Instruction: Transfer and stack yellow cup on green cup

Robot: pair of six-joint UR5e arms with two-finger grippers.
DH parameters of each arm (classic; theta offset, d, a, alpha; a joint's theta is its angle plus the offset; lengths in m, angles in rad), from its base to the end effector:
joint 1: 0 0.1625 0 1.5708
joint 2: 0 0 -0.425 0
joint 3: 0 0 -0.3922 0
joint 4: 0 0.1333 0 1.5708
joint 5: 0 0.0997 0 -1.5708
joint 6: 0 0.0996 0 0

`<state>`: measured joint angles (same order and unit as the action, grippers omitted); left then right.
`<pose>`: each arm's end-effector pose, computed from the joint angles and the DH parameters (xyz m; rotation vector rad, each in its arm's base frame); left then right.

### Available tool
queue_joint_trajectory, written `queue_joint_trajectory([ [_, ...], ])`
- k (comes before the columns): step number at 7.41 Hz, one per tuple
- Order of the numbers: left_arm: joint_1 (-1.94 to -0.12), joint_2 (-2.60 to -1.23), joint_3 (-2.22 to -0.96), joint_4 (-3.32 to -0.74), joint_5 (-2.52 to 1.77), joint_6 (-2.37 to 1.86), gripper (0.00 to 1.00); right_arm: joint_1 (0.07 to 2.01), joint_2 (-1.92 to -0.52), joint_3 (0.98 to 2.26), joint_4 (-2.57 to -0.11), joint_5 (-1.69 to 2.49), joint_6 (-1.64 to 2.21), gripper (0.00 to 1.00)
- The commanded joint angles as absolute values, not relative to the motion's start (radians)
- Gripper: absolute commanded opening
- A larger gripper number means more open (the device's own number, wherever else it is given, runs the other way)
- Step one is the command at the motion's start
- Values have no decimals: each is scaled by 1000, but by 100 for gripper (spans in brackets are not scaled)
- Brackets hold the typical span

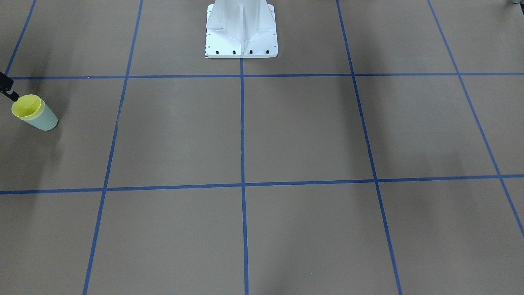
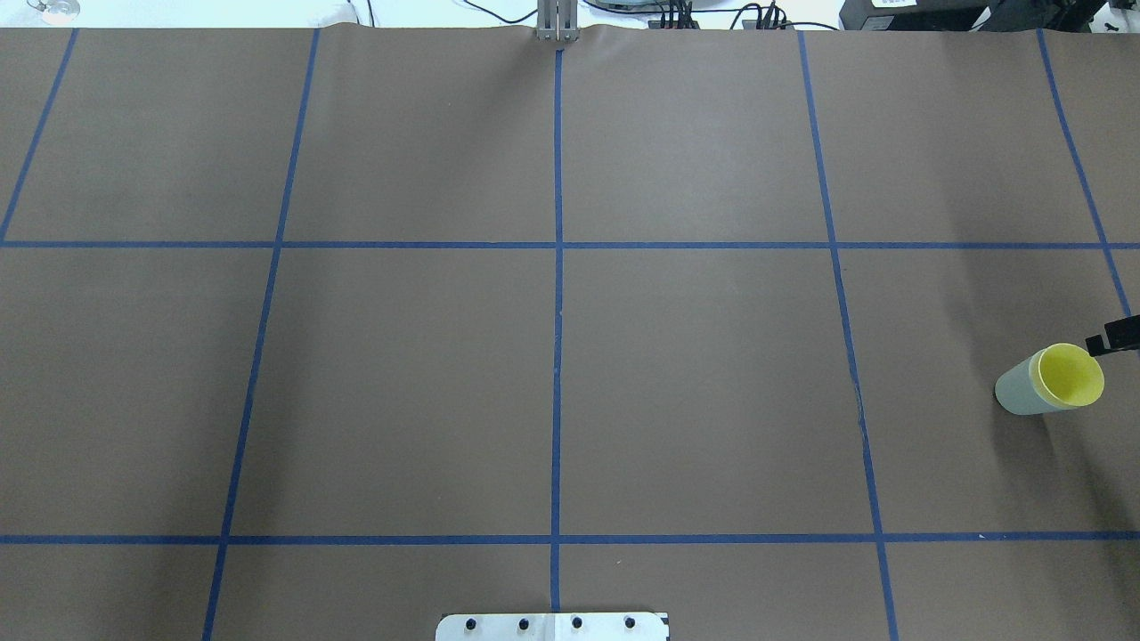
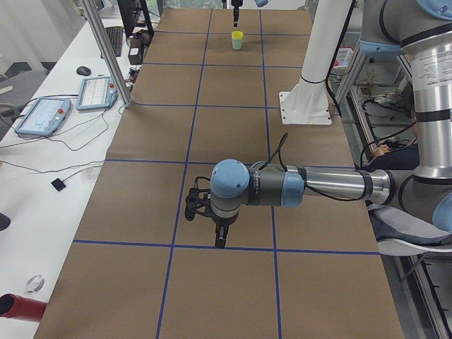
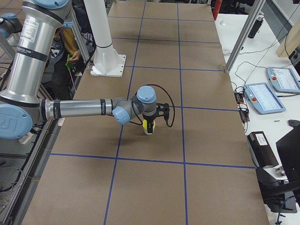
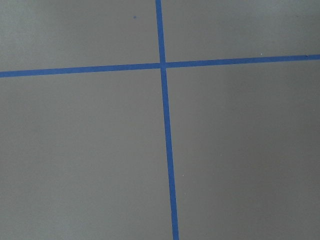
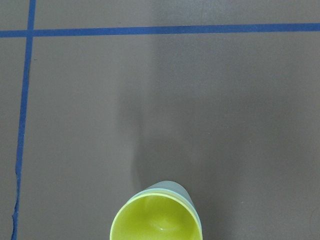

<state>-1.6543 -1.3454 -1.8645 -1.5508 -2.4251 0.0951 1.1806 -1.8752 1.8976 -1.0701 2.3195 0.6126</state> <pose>-0.0913 -0.3928 0.6105 0.1213 0.8467 0.0315 -0.0868 -0.3833 0.5726 0.0853 -0.8792 0.0120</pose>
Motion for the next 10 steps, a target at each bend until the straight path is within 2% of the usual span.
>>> queue_joint_trajectory([
  [1,-1654,-1345,-1862,-1551,-2424,95,100,1263,-1849,1890,-1232,2254,413,100],
  [3,-1654,-1345,-1859,-1551,-2424,95,100,1427,-1736,1894,-1549,2221,89,100],
  [5,-1654,-1347,-1855,-1551,-2418,97,100,1492,-1663,1888,-1727,2214,-43,100],
  [10,-1654,-1347,-1850,-1548,-2416,94,100,1494,-1707,1878,-1723,2224,-31,100],
])
